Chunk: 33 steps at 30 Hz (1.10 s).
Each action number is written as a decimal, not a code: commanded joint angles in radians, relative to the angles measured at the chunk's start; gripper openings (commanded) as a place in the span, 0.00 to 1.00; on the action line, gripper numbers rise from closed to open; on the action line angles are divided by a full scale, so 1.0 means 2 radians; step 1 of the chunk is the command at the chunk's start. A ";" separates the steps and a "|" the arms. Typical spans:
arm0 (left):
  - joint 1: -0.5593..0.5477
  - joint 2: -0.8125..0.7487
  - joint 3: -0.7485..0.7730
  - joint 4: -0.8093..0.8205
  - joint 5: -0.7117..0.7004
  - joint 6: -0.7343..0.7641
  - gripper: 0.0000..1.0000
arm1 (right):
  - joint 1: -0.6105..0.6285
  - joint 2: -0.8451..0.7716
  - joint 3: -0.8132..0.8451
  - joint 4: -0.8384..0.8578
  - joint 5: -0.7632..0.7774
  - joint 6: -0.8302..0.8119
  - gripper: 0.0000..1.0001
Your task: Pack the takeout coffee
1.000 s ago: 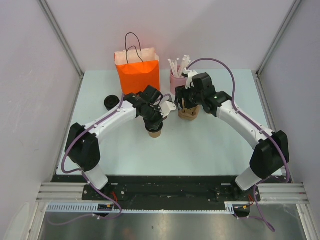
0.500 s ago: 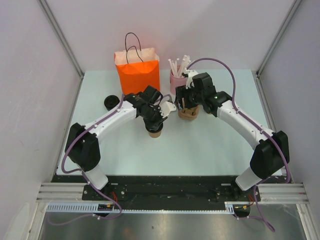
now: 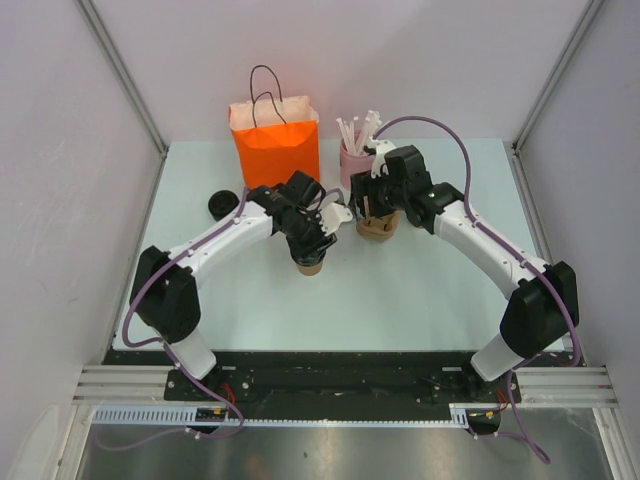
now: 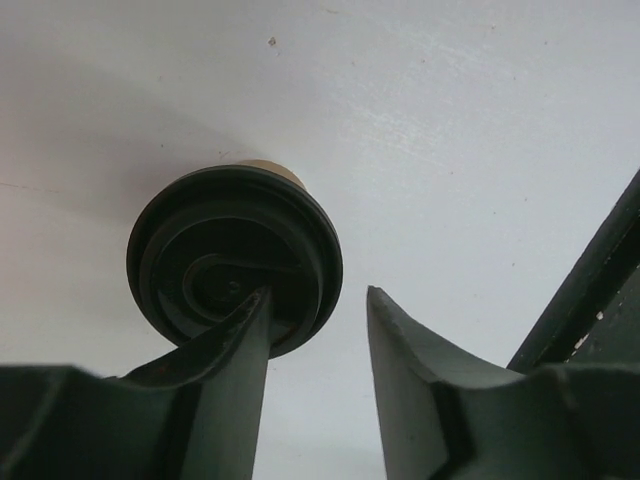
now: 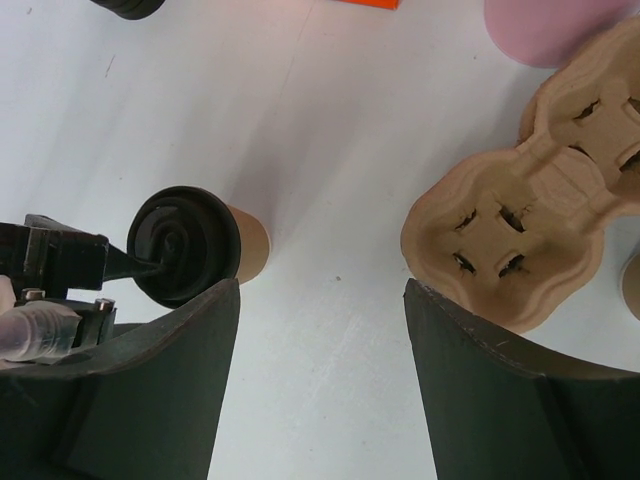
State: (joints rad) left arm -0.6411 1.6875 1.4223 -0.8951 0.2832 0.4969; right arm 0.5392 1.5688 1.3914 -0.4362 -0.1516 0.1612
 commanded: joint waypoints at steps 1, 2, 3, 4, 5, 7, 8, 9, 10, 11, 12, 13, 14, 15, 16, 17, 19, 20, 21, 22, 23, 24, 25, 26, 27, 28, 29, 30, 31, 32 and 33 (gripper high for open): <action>-0.001 -0.038 0.034 -0.003 0.010 -0.001 0.51 | 0.007 -0.006 0.002 0.020 -0.021 0.008 0.72; -0.001 -0.042 0.038 -0.003 0.013 -0.002 0.56 | 0.008 -0.001 0.002 0.022 -0.022 0.010 0.71; 0.001 -0.048 0.040 -0.003 0.013 -0.004 0.57 | 0.010 -0.001 0.002 0.025 -0.025 0.011 0.70; 0.002 -0.054 0.042 -0.003 0.016 -0.006 0.59 | 0.013 0.002 0.002 0.026 -0.029 0.012 0.70; 0.005 -0.067 0.043 -0.003 0.017 -0.008 0.61 | 0.015 0.009 0.002 0.026 -0.031 0.014 0.69; 0.015 -0.079 0.045 -0.003 0.019 -0.012 0.63 | 0.018 0.017 0.002 0.032 -0.042 0.023 0.67; 0.021 -0.090 0.045 -0.003 0.022 -0.014 0.64 | 0.023 0.021 0.002 0.033 -0.048 0.026 0.66; 0.038 -0.094 0.045 -0.003 0.028 -0.018 0.63 | 0.024 0.032 0.002 0.037 -0.056 0.034 0.63; 0.051 -0.097 0.044 -0.003 0.037 -0.032 0.61 | 0.026 0.037 0.002 0.040 -0.069 0.038 0.61; 0.067 -0.100 0.040 -0.003 0.063 -0.041 0.54 | 0.029 0.042 0.002 0.041 -0.074 0.043 0.60; 0.101 -0.100 0.036 -0.001 0.075 -0.061 0.49 | 0.031 0.053 0.002 0.040 -0.078 0.051 0.59; 0.119 -0.097 0.032 0.000 0.085 -0.071 0.45 | 0.031 0.058 0.002 0.040 -0.089 0.054 0.58; 0.136 -0.094 0.022 0.001 0.093 -0.082 0.38 | 0.033 0.065 0.002 0.039 -0.094 0.059 0.56; 0.162 -0.085 0.016 0.006 0.094 -0.102 0.36 | 0.033 0.075 0.002 0.036 -0.101 0.061 0.54; 0.169 -0.083 0.007 0.012 0.093 -0.110 0.33 | 0.033 0.080 0.002 0.034 -0.109 0.066 0.53; 0.174 -0.082 -0.016 0.020 0.092 -0.116 0.31 | 0.033 0.085 0.002 0.033 -0.111 0.067 0.49; 0.176 -0.087 -0.044 0.057 0.092 -0.136 0.32 | 0.033 0.095 0.002 0.029 -0.115 0.070 0.43; 0.176 -0.091 -0.070 0.072 0.096 -0.145 0.33 | 0.032 0.096 0.002 0.029 -0.117 0.072 0.43; 0.176 -0.093 -0.081 0.099 0.102 -0.159 0.36 | 0.033 0.098 0.002 0.032 -0.121 0.072 0.43; 0.176 -0.094 -0.090 0.108 0.105 -0.165 0.39 | 0.035 0.102 0.002 0.034 -0.127 0.073 0.43; 0.176 -0.094 -0.103 0.116 0.108 -0.171 0.40 | 0.036 0.103 0.002 0.034 -0.128 0.075 0.43; 0.176 -0.094 -0.108 0.131 0.117 -0.179 0.40 | 0.038 0.105 0.002 0.033 -0.130 0.074 0.43; 0.176 -0.093 -0.114 0.137 0.124 -0.182 0.39 | 0.039 0.107 0.002 0.032 -0.131 0.074 0.42; 0.176 -0.091 -0.122 0.145 0.126 -0.186 0.38 | 0.039 0.113 0.002 0.029 -0.131 0.074 0.41; 0.176 -0.090 -0.125 0.149 0.125 -0.190 0.35 | 0.039 0.114 0.002 0.025 -0.128 0.074 0.39; 0.176 -0.088 -0.128 0.152 0.119 -0.192 0.31 | 0.042 0.116 0.001 0.023 -0.114 0.074 0.39; 0.176 -0.085 -0.133 0.158 0.119 -0.192 0.31 | 0.042 0.118 0.002 0.019 -0.107 0.072 0.39; 0.176 -0.084 -0.135 0.160 0.120 -0.196 0.31 | 0.043 0.118 0.002 0.020 -0.104 0.071 0.38; 0.176 -0.083 -0.137 0.164 0.124 -0.198 0.31 | 0.043 0.119 0.002 0.021 -0.106 0.072 0.38; 0.175 -0.081 -0.139 0.169 0.127 -0.200 0.31 | 0.043 0.122 0.002 0.023 -0.107 0.072 0.38; 0.175 -0.078 -0.141 0.171 0.130 -0.202 0.31 | 0.044 0.124 0.002 0.023 -0.107 0.072 0.38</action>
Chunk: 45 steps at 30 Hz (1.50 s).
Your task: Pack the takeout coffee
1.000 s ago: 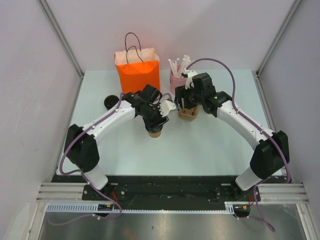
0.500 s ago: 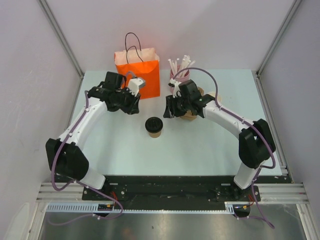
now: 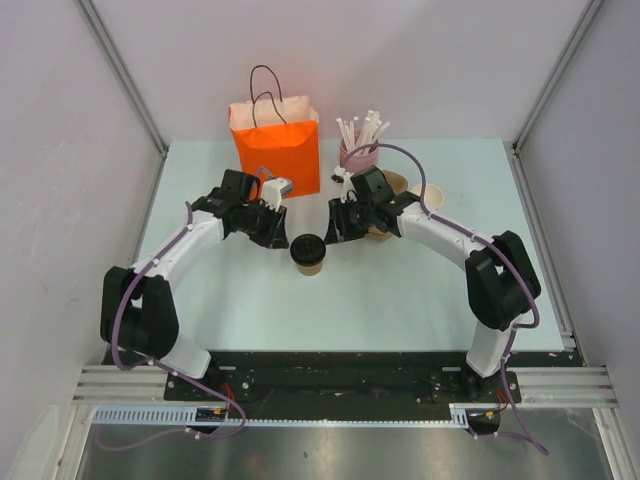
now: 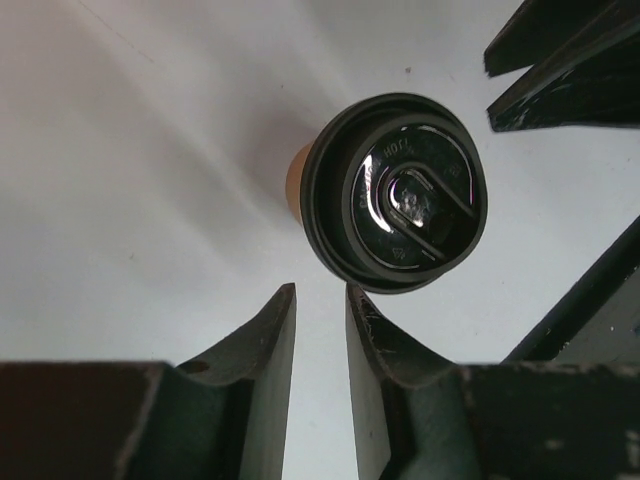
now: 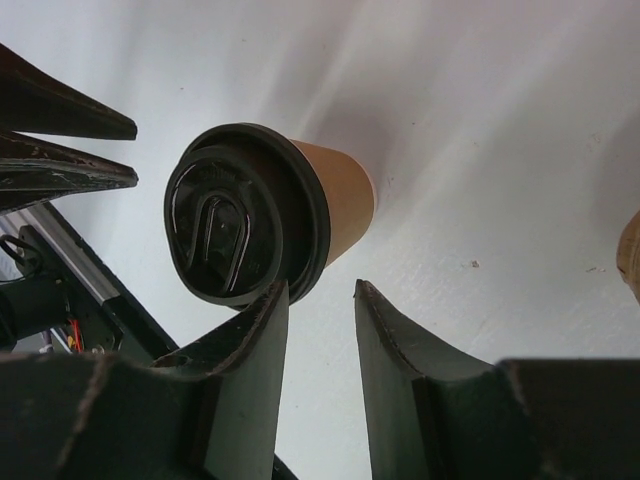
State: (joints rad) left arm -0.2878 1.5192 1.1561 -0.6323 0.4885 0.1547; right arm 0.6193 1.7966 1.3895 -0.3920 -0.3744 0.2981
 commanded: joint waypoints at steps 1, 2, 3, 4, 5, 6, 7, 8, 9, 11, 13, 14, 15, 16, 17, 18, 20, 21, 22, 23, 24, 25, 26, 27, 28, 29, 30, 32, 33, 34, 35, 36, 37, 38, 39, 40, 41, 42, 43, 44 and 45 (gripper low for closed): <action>-0.002 0.007 -0.007 0.042 0.033 -0.032 0.32 | 0.003 0.011 0.003 0.000 0.005 0.004 0.37; -0.003 0.010 -0.009 0.044 0.034 -0.031 0.32 | 0.003 0.013 0.003 -0.001 0.005 0.004 0.37; -0.003 0.011 -0.010 0.045 0.035 -0.031 0.33 | 0.003 0.015 0.002 0.000 0.005 0.004 0.37; -0.003 0.014 -0.010 0.045 0.034 -0.031 0.33 | 0.003 0.017 0.003 0.000 0.004 0.004 0.36; -0.003 0.020 -0.012 0.046 0.033 -0.033 0.33 | 0.003 0.017 0.003 0.003 0.003 0.003 0.36; -0.003 0.023 -0.011 0.047 0.033 -0.034 0.31 | 0.004 0.020 0.003 0.005 -0.002 0.004 0.35; -0.003 0.027 -0.013 0.046 0.033 -0.034 0.29 | 0.004 0.021 0.003 0.006 -0.005 0.004 0.36; -0.003 0.028 -0.013 0.047 0.036 -0.034 0.27 | 0.003 0.022 0.003 0.010 -0.010 0.004 0.36; -0.003 0.030 -0.013 0.046 0.039 -0.034 0.26 | 0.003 0.025 0.003 0.012 -0.015 0.004 0.36; -0.003 0.030 -0.015 0.046 0.040 -0.034 0.25 | 0.003 0.027 0.003 0.012 -0.017 0.006 0.36; -0.003 0.031 -0.016 0.047 0.043 -0.034 0.25 | 0.003 0.031 0.003 0.013 -0.021 0.006 0.36; -0.003 0.033 -0.017 0.048 0.044 -0.034 0.25 | 0.003 0.034 0.003 0.014 -0.024 0.006 0.36; -0.004 0.033 -0.016 0.047 0.049 -0.034 0.26 | 0.003 0.034 0.003 0.016 -0.031 0.007 0.36; -0.004 0.036 -0.017 0.048 0.050 -0.034 0.26 | 0.003 0.037 0.003 0.017 -0.034 0.007 0.36; -0.005 0.037 -0.018 0.047 0.050 -0.034 0.25 | 0.003 0.037 0.003 0.017 -0.036 0.007 0.36; -0.006 0.037 -0.018 0.047 0.050 -0.034 0.26 | 0.001 0.038 0.003 0.017 -0.038 0.007 0.36; -0.006 0.031 -0.019 0.047 0.053 -0.031 0.25 | 0.001 0.039 0.003 0.017 -0.039 0.007 0.35; -0.007 0.029 -0.018 0.047 0.052 -0.032 0.25 | 0.000 0.038 0.003 0.017 -0.040 0.006 0.35; -0.007 0.026 -0.019 0.047 0.054 -0.031 0.25 | 0.000 0.040 0.003 0.016 -0.041 0.006 0.34; -0.009 0.021 -0.018 0.047 0.056 -0.029 0.26 | 0.000 0.042 0.003 0.016 -0.042 0.005 0.33; -0.009 0.020 -0.019 0.047 0.057 -0.029 0.25 | 0.001 0.044 0.003 0.015 -0.042 0.005 0.31; -0.012 0.019 -0.020 0.047 0.059 -0.028 0.26 | 0.000 0.045 0.003 0.013 -0.044 0.005 0.28; -0.013 0.021 -0.021 0.048 0.058 -0.026 0.25 | 0.001 0.051 0.003 0.012 -0.045 0.004 0.26; -0.013 0.023 -0.022 0.047 0.057 -0.027 0.26 | 0.000 0.055 0.003 0.010 -0.046 0.004 0.24; -0.013 0.028 -0.024 0.048 0.057 -0.026 0.25 | 0.001 0.059 0.002 0.007 -0.047 0.003 0.21; -0.013 0.033 -0.026 0.047 0.059 -0.027 0.25 | 0.000 0.061 -0.001 0.007 -0.050 0.003 0.20; -0.013 0.040 -0.028 0.047 0.059 -0.027 0.25 | 0.001 0.066 -0.004 0.010 -0.051 0.004 0.18; -0.013 0.046 -0.032 0.048 0.060 -0.029 0.24 | -0.001 0.069 -0.017 0.014 -0.050 0.006 0.10; -0.013 0.050 -0.033 0.048 0.059 -0.030 0.24 | -0.001 0.071 -0.022 0.016 -0.049 0.006 0.07; -0.013 0.051 -0.035 0.048 0.058 -0.030 0.23 | -0.002 0.073 -0.027 0.020 -0.049 0.007 0.03; -0.013 0.051 -0.037 0.050 0.059 -0.030 0.24 | -0.005 0.073 -0.034 0.023 -0.049 0.008 0.01; -0.013 0.052 -0.038 0.050 0.059 -0.030 0.23 | -0.005 0.073 -0.046 0.025 -0.049 0.010 0.00; -0.013 0.052 -0.041 0.051 0.059 -0.030 0.23 | -0.006 0.077 -0.051 0.029 -0.049 0.010 0.00; -0.013 0.053 -0.043 0.052 0.059 -0.030 0.23 | -0.007 0.079 -0.056 0.031 -0.048 0.010 0.00; -0.013 0.053 -0.044 0.051 0.057 -0.029 0.23 | -0.006 0.081 -0.063 0.033 -0.047 0.012 0.00; -0.013 0.057 -0.046 0.052 0.057 -0.030 0.22 | -0.006 0.085 -0.065 0.037 -0.047 0.013 0.00; -0.013 0.060 -0.046 0.052 0.056 -0.028 0.22 | -0.005 0.086 -0.066 0.039 -0.047 0.014 0.00; -0.013 0.063 -0.049 0.052 0.053 -0.030 0.21 | -0.004 0.087 -0.067 0.040 -0.047 0.014 0.00; -0.013 0.069 -0.050 0.053 0.048 -0.031 0.20 | -0.004 0.088 -0.067 0.041 -0.046 0.014 0.00; -0.012 0.073 -0.050 0.053 0.043 -0.031 0.19 | -0.004 0.087 -0.068 0.041 -0.044 0.014 0.00; -0.012 0.076 -0.050 0.052 0.034 -0.031 0.18 | -0.004 0.088 -0.068 0.040 -0.041 0.014 0.00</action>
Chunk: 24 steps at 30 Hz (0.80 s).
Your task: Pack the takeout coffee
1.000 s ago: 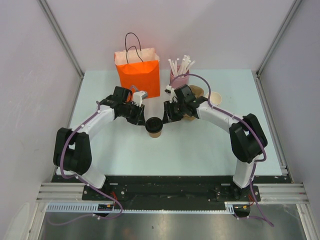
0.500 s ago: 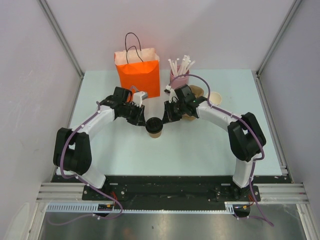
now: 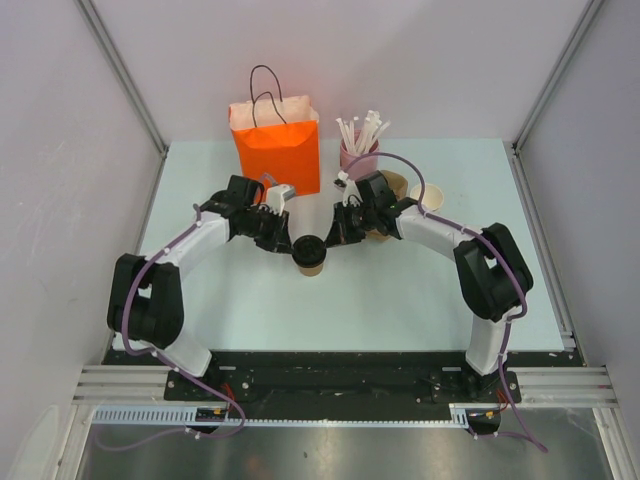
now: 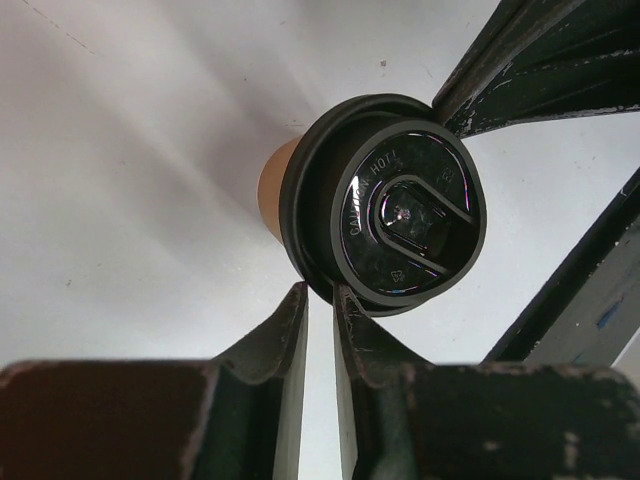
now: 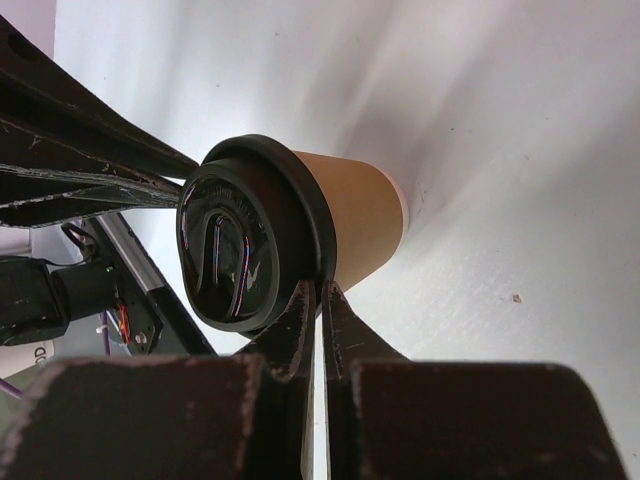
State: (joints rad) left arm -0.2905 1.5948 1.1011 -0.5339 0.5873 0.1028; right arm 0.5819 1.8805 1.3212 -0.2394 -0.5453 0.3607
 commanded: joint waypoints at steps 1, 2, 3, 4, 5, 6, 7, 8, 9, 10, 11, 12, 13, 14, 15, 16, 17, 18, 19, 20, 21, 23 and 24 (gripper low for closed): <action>-0.007 0.040 -0.024 0.005 -0.019 -0.004 0.18 | 0.014 0.044 -0.036 -0.038 0.047 -0.018 0.00; -0.006 0.042 -0.025 0.005 -0.021 -0.004 0.18 | 0.014 0.040 -0.036 -0.041 0.056 -0.022 0.00; -0.004 0.040 -0.026 0.005 -0.022 -0.004 0.17 | 0.015 0.037 -0.036 -0.043 0.062 -0.023 0.00; -0.003 0.039 -0.028 0.005 -0.025 -0.003 0.17 | 0.016 0.034 -0.036 -0.043 0.066 -0.025 0.00; -0.003 0.037 -0.030 0.005 -0.029 -0.002 0.17 | 0.015 0.029 -0.036 -0.040 0.063 -0.022 0.00; -0.004 0.036 -0.031 0.007 -0.031 -0.002 0.16 | 0.016 0.026 -0.035 -0.023 0.055 -0.014 0.00; -0.010 0.037 -0.033 0.007 -0.038 -0.003 0.15 | 0.016 0.023 -0.035 -0.013 0.043 -0.009 0.00; -0.012 0.039 -0.034 0.007 -0.041 -0.002 0.15 | 0.017 0.020 -0.035 -0.008 0.043 -0.004 0.00; -0.015 0.047 -0.035 0.008 -0.041 -0.003 0.15 | 0.018 0.020 -0.035 -0.008 0.043 -0.001 0.00; -0.016 0.052 -0.037 0.007 -0.041 -0.007 0.15 | 0.018 0.021 -0.035 -0.010 0.051 -0.001 0.00; -0.016 0.057 -0.037 0.007 -0.045 -0.008 0.13 | 0.020 0.025 -0.035 -0.012 0.053 -0.003 0.00; -0.016 0.061 -0.037 0.008 -0.048 -0.008 0.13 | 0.020 0.028 -0.035 -0.018 0.053 -0.005 0.00; -0.016 0.061 -0.037 0.008 -0.050 -0.008 0.13 | 0.020 0.029 -0.035 -0.018 0.050 -0.005 0.00; -0.016 0.058 -0.037 0.007 -0.047 -0.008 0.13 | 0.021 0.030 -0.035 -0.016 0.048 -0.006 0.00; -0.016 0.048 -0.037 0.007 -0.041 -0.007 0.13 | 0.022 0.028 -0.035 -0.010 0.048 -0.007 0.00; -0.016 0.041 -0.034 0.007 -0.033 -0.005 0.14 | 0.022 0.025 -0.035 -0.005 0.048 -0.007 0.00; -0.016 0.033 -0.032 0.007 -0.016 -0.002 0.15 | 0.023 0.022 -0.035 0.000 0.048 -0.009 0.00; -0.016 0.022 -0.029 0.007 -0.009 -0.002 0.16 | 0.023 0.016 -0.034 0.007 0.047 -0.010 0.00; -0.015 0.005 -0.028 0.007 0.002 0.004 0.18 | 0.023 0.013 -0.034 0.010 0.046 -0.015 0.00; -0.016 -0.003 -0.027 0.007 0.010 0.005 0.22 | 0.023 0.012 -0.033 0.013 0.046 -0.018 0.00; -0.016 -0.009 -0.025 0.007 0.021 0.007 0.24 | 0.024 0.009 -0.031 0.015 0.046 -0.020 0.00; -0.015 -0.021 -0.023 0.007 0.022 0.008 0.28 | 0.024 0.008 -0.027 0.013 0.044 -0.027 0.02; -0.013 -0.023 -0.020 0.008 0.020 0.007 0.28 | 0.024 0.004 -0.023 0.014 0.043 -0.027 0.02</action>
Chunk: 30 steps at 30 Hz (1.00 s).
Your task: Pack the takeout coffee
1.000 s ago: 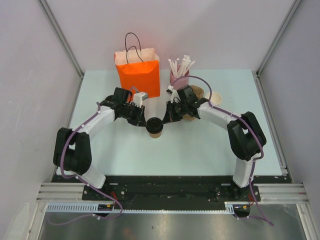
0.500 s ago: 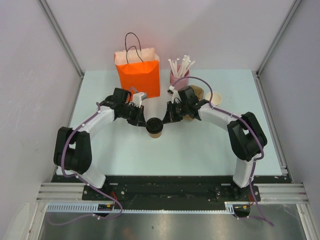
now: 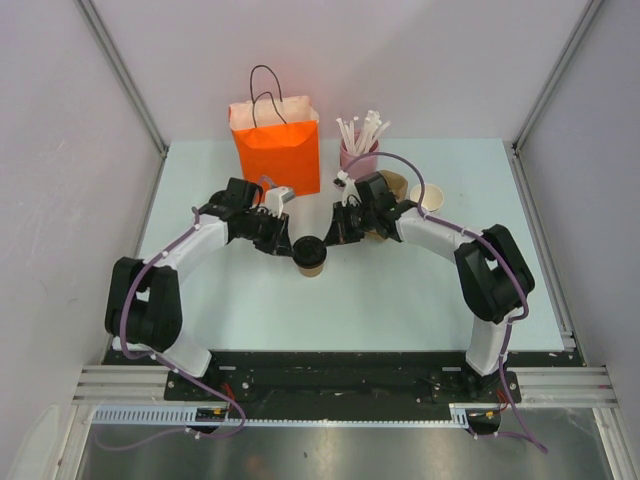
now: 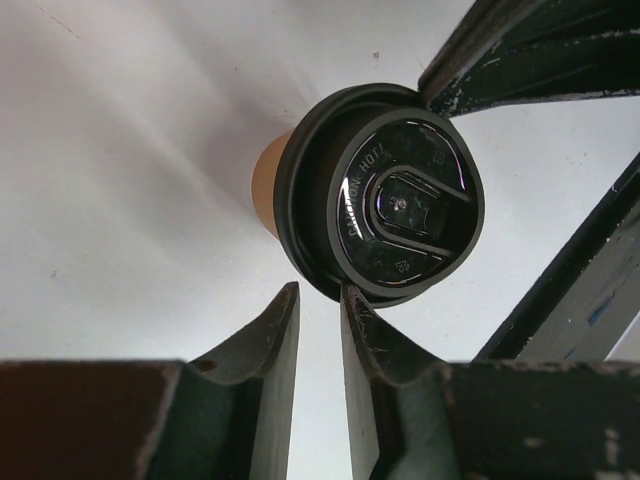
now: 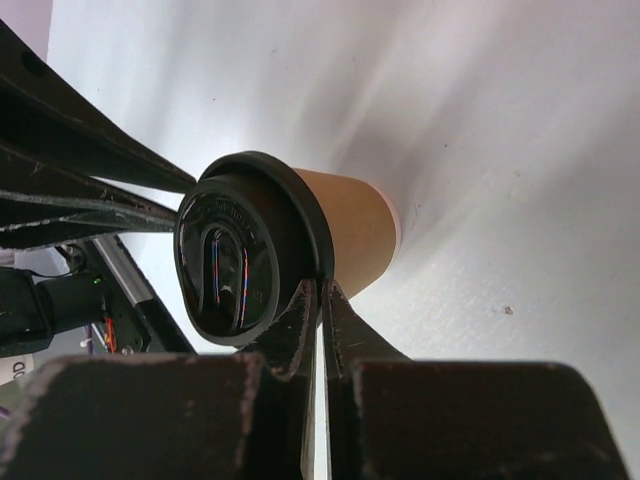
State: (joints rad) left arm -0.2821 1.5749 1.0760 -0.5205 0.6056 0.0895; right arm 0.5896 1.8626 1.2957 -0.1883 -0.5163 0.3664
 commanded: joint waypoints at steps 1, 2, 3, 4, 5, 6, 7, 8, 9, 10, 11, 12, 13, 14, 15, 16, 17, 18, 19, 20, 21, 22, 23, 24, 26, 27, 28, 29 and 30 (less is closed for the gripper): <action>-0.015 -0.019 -0.005 0.001 0.010 0.012 0.29 | 0.021 0.012 -0.009 -0.012 0.027 -0.031 0.03; -0.013 -0.021 -0.004 0.002 0.012 0.011 0.29 | 0.023 0.010 -0.007 -0.012 0.028 -0.031 0.04; -0.010 -0.023 0.000 0.001 0.015 0.011 0.29 | 0.026 0.008 -0.002 -0.012 0.030 -0.033 0.05; -0.009 -0.027 0.000 0.000 0.016 0.011 0.30 | 0.027 0.004 0.001 -0.014 0.031 -0.034 0.05; -0.009 -0.030 0.001 0.001 0.015 0.011 0.30 | 0.028 0.003 0.005 -0.016 0.031 -0.037 0.07; -0.009 -0.031 0.002 0.000 0.017 0.012 0.31 | 0.029 0.001 0.008 -0.017 0.033 -0.037 0.08; -0.009 -0.033 0.003 -0.001 0.019 0.013 0.31 | 0.029 -0.001 0.015 -0.019 0.033 -0.037 0.08; -0.009 -0.037 0.001 0.000 0.019 0.013 0.32 | 0.029 -0.001 0.019 -0.025 0.033 -0.041 0.10; -0.009 -0.038 0.000 0.000 0.019 0.012 0.32 | 0.029 -0.002 0.022 -0.027 0.034 -0.042 0.11; -0.009 -0.041 0.000 0.000 0.018 0.013 0.33 | 0.029 -0.001 0.030 -0.030 0.036 -0.043 0.12; -0.009 -0.046 -0.003 0.001 0.017 0.014 0.33 | 0.028 -0.001 0.033 -0.037 0.036 -0.045 0.13; -0.008 -0.048 -0.006 0.000 0.016 0.015 0.34 | 0.029 0.000 0.038 -0.039 0.040 -0.048 0.13; -0.007 -0.050 -0.009 0.001 0.015 0.016 0.34 | 0.029 0.000 0.041 -0.042 0.040 -0.049 0.13; -0.006 -0.051 -0.010 0.000 0.015 0.017 0.35 | 0.028 0.000 0.047 -0.046 0.041 -0.050 0.15; -0.005 -0.050 -0.012 0.001 0.014 0.017 0.34 | 0.030 0.001 0.050 -0.047 0.042 -0.052 0.15; -0.003 -0.050 -0.013 0.001 0.014 0.017 0.35 | 0.030 0.001 0.052 -0.049 0.041 -0.052 0.15; -0.002 -0.047 -0.014 0.000 0.014 0.017 0.34 | 0.031 0.001 0.058 -0.052 0.041 -0.052 0.15; -0.001 -0.042 -0.016 0.000 0.014 0.018 0.34 | 0.033 0.001 0.060 -0.053 0.040 -0.054 0.16; 0.001 -0.041 -0.016 0.001 0.014 0.017 0.35 | 0.034 0.002 0.063 -0.055 0.040 -0.057 0.17; 0.001 -0.041 -0.016 0.001 0.014 0.017 0.34 | 0.038 0.001 0.066 -0.059 0.040 -0.058 0.20; 0.004 -0.041 -0.014 0.000 0.015 0.016 0.34 | 0.039 0.000 0.072 -0.062 0.043 -0.059 0.20; 0.004 -0.043 -0.012 0.000 0.014 0.017 0.35 | 0.039 -0.001 0.073 -0.062 0.044 -0.059 0.21; 0.004 -0.045 -0.010 0.001 0.015 0.016 0.34 | 0.039 -0.002 0.075 -0.064 0.045 -0.058 0.24; 0.005 -0.047 -0.005 0.001 0.016 0.016 0.34 | 0.039 -0.003 0.080 -0.064 0.049 -0.057 0.25; 0.004 -0.055 0.000 0.001 0.018 0.017 0.34 | 0.037 -0.005 0.086 -0.073 0.056 -0.059 0.29; 0.004 -0.058 0.003 0.001 0.018 0.019 0.35 | 0.034 -0.006 0.089 -0.075 0.062 -0.060 0.30; 0.004 -0.059 0.004 0.000 0.018 0.020 0.35 | 0.032 -0.005 0.094 -0.077 0.063 -0.060 0.31; 0.004 -0.060 0.004 0.000 0.018 0.020 0.35 | 0.029 -0.003 0.095 -0.080 0.063 -0.060 0.31; 0.004 -0.059 0.004 0.000 0.016 0.021 0.35 | 0.026 -0.002 0.096 -0.082 0.063 -0.060 0.32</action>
State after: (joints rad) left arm -0.2771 1.5040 1.0508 -0.5358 0.6071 0.1055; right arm 0.6586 1.8603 1.4353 -0.3309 -0.4137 0.2592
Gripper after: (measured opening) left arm 0.346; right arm 0.309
